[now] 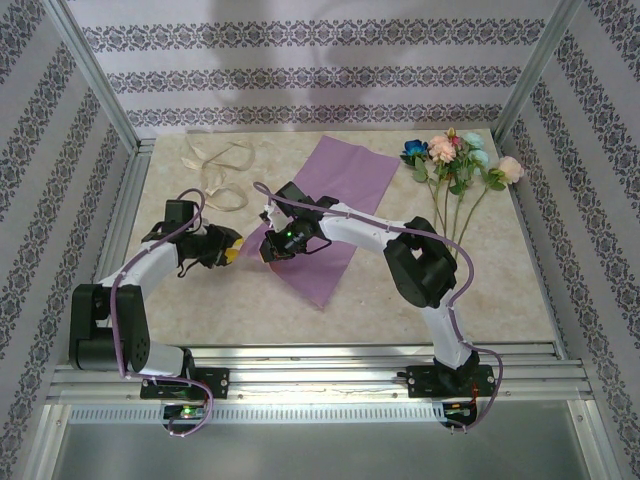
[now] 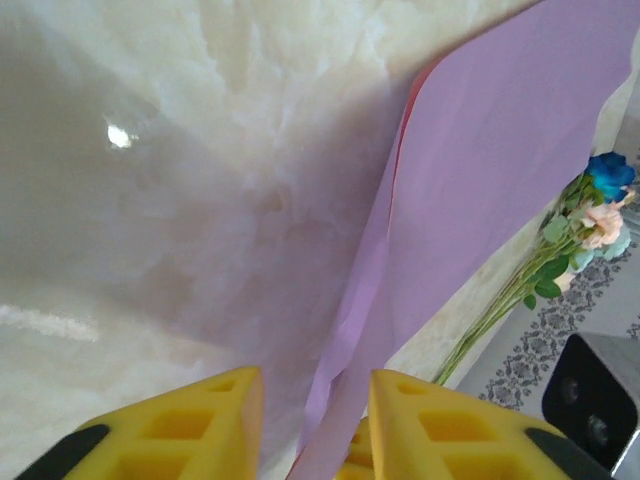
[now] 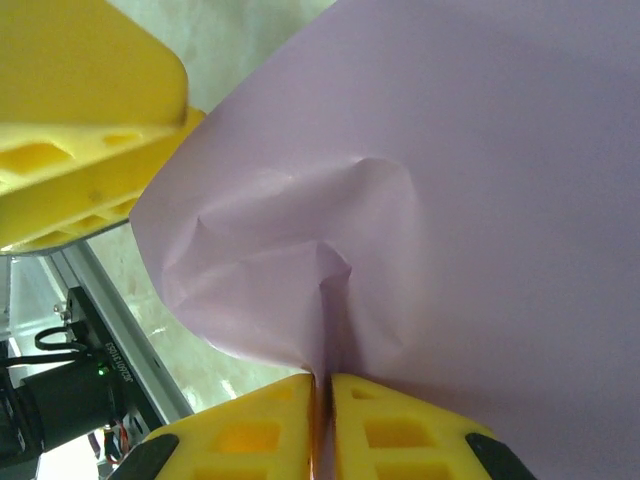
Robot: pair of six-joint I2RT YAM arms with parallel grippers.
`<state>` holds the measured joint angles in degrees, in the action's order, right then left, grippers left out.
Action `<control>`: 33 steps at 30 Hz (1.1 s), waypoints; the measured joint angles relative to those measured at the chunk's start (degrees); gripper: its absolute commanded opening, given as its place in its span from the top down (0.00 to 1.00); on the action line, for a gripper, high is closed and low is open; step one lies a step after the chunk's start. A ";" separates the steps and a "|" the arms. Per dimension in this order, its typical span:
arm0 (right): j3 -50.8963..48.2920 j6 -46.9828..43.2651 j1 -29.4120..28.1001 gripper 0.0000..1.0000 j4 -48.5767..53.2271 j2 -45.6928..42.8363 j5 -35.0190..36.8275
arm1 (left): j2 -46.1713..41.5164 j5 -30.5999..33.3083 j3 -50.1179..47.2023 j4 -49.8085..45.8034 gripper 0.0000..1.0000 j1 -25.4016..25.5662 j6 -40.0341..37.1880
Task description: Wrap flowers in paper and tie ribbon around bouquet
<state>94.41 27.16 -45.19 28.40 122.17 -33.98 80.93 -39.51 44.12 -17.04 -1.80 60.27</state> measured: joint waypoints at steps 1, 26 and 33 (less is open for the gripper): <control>0.00 0.04 0.09 0.86 0.00 0.00 0.00 | 0.00 0.00 0.09 -0.66 0.68 0.28 -0.26; -0.28 -0.59 0.07 0.62 -0.15 -0.11 0.44 | -0.72 6.19 9.94 -19.26 1.00 3.21 -10.29; -7.54 -4.11 -1.36 0.42 -2.10 -6.27 6.64 | 0.79 8.59 14.14 -23.30 1.00 5.95 -12.35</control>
<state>86.87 23.05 -46.54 26.30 115.90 -27.33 81.71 -30.92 58.26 -40.34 4.14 47.92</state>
